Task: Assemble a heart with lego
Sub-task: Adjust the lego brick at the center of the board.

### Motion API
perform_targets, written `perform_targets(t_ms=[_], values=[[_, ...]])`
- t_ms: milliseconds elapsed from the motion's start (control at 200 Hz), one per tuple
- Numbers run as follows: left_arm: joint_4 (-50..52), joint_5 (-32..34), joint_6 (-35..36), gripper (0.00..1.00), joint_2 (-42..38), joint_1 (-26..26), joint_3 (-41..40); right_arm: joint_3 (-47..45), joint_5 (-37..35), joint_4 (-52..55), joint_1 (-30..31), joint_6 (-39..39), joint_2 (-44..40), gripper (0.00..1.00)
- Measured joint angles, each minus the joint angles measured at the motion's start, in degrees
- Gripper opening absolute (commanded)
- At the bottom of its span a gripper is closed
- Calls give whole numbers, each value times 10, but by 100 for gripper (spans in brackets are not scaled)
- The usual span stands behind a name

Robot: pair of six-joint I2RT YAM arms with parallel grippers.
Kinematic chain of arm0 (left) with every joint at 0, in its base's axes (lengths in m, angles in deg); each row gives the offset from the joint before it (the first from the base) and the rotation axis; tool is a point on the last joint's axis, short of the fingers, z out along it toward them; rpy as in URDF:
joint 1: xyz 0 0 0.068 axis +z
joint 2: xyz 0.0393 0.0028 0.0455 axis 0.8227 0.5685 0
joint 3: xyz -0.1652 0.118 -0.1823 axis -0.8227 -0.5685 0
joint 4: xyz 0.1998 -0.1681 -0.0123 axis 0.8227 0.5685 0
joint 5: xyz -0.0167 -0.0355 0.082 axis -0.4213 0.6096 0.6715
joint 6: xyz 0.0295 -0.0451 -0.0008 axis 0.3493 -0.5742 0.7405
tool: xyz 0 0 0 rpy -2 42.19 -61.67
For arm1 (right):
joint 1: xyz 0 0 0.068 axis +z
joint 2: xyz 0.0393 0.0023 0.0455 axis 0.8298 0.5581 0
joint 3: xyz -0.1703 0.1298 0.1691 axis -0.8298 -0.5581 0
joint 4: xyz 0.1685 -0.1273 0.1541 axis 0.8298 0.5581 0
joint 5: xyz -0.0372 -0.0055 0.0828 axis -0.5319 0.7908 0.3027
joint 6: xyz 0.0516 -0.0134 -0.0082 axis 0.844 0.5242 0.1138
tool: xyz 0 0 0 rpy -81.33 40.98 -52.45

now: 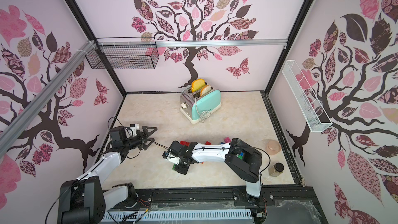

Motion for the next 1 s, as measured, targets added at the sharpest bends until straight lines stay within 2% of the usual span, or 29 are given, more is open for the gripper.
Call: perform_targets(t_ms=[175,520,670,790,1000], values=[[0,-2,0,97,0,0,0,0,0,-2,0,-1,0,44],[-2,-4,0,97,0,0,0,0,0,-2,0,-2,16,47],[-2,-4,0,97,0,0,0,0,-1,-2,0,-3,17,40],[-2,-4,0,97,0,0,0,0,-1,-2,0,-5,17,48],[-6,-4,0,97,0,0,0,0,-1,-2,0,-7,17,50]])
